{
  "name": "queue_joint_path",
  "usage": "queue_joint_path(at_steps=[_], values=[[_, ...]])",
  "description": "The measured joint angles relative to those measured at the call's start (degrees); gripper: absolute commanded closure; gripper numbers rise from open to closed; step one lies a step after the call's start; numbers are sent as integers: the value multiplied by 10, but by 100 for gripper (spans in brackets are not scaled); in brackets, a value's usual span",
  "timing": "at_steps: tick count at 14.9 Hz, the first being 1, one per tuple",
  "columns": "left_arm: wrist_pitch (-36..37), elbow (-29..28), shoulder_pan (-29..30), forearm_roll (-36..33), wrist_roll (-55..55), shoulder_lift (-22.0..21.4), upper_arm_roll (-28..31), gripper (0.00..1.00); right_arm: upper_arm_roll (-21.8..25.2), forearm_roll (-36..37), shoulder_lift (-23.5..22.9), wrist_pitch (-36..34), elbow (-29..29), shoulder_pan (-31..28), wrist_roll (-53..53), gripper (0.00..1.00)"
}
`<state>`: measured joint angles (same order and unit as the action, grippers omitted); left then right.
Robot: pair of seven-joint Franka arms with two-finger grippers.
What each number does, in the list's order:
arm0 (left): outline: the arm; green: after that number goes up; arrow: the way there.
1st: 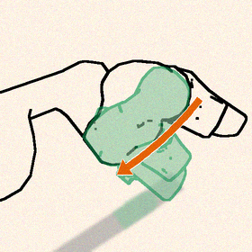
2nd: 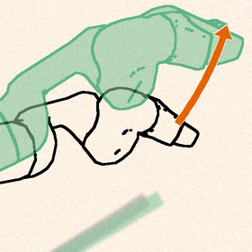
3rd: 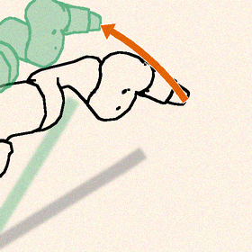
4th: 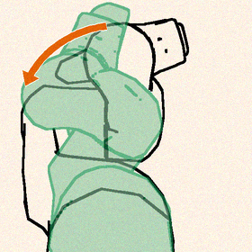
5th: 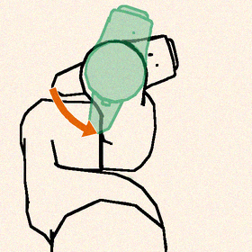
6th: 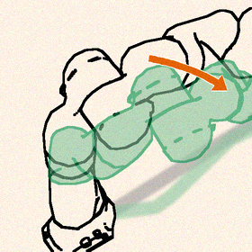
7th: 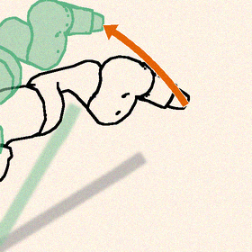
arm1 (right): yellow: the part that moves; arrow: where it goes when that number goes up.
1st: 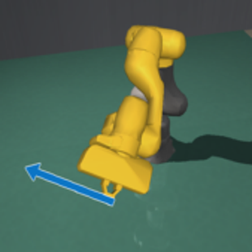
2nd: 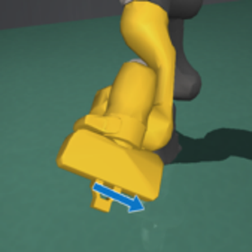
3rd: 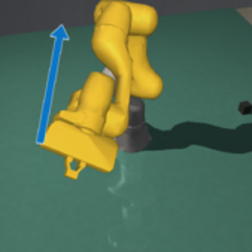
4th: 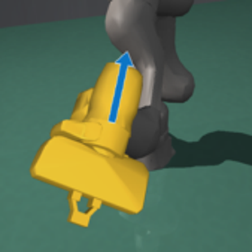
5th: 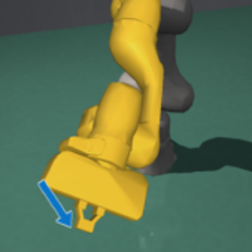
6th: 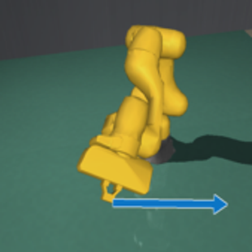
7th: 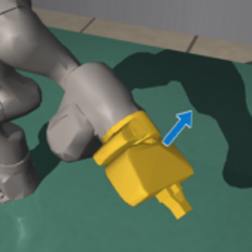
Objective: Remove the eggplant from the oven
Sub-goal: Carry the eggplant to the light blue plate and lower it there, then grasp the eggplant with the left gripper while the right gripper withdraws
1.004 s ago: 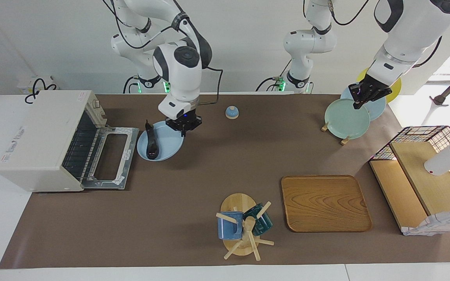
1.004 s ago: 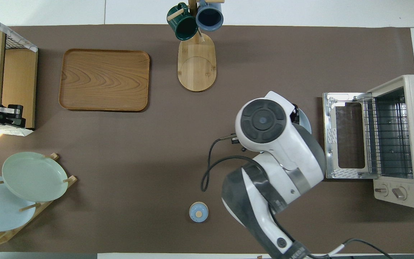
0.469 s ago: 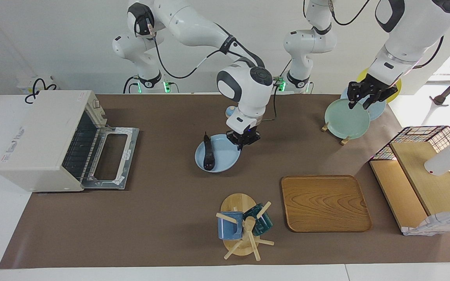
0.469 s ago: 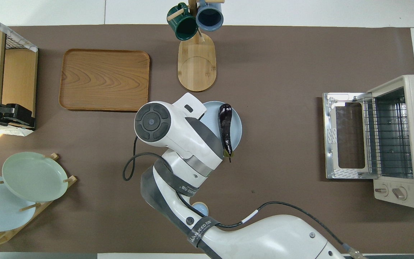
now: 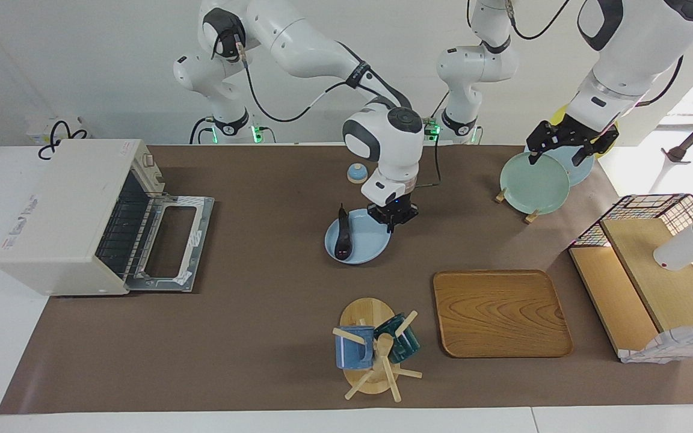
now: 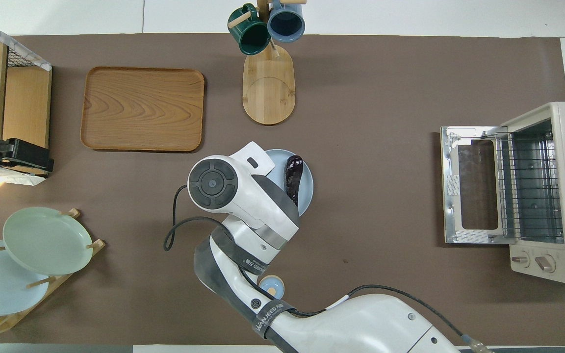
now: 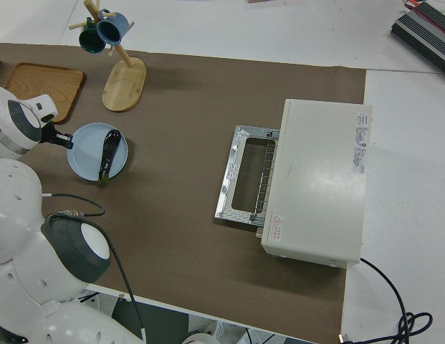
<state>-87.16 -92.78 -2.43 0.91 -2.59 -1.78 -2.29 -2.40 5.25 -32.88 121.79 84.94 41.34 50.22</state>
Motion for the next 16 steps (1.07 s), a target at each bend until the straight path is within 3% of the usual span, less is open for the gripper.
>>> queue_joint_path(at_steps=[4, 6, 8, 10, 14, 16], values=[[-1, 0, 0, 0, 0, 0, 0, 0, 4, 15, 20, -82, -37, -16, -47, 85], [-4, 0, 0, 0, 0, 0, -1, 0, 8, 23, 50, -137, -43, -46, -102, 100], [-14, 0, -1, 0, 0, 1, -3, 0, 10, 25, 85, -199, -31, -102, -160, 100], [-24, -4, -8, 0, 13, 4, -9, 0, 11, 33, 120, -215, 31, -161, -189, 100], [-104, -60, -93, 24, 115, 14, -16, 0, 11, 102, 173, -114, 235, -236, -211, 100], [-164, -92, -152, 48, 178, 31, -19, 0, 11, 122, 191, -89, 295, -256, -244, 100]])
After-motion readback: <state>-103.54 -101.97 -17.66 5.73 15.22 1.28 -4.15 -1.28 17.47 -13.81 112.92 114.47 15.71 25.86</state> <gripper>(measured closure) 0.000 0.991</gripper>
